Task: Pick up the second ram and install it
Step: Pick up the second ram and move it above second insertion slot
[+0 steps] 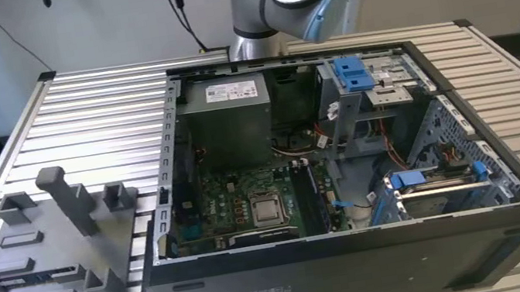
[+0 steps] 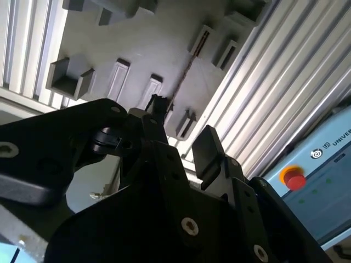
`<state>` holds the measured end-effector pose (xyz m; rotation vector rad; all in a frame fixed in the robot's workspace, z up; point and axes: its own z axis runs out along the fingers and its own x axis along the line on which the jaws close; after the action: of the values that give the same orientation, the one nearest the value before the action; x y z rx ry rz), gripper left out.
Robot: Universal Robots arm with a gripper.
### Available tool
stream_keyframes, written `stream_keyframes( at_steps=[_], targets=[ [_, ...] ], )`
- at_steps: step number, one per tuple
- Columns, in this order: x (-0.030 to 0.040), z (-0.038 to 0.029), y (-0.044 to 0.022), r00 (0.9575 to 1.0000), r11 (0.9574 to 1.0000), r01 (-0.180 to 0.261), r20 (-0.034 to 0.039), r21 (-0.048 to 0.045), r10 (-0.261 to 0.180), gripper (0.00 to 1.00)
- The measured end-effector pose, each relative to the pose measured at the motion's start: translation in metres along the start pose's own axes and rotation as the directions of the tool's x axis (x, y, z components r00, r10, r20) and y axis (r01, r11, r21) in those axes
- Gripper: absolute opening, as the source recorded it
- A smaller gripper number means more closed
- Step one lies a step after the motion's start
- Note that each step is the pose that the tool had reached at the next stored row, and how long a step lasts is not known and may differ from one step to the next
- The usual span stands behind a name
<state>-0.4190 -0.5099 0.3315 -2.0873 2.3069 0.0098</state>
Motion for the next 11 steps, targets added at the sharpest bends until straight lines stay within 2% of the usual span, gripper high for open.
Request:
stream_keyframes(
  at_steps=[6,11],
  targets=[
    [0.0004,0.0014,-0.0001,1.0000,1.0000,0.006,0.0002,-0.0002,-0.006,0.48],
    [0.0012,0.0098,0.0001,0.9999,0.9999,0.012,0.0001,-0.0009,-0.012,0.48]
  ],
)
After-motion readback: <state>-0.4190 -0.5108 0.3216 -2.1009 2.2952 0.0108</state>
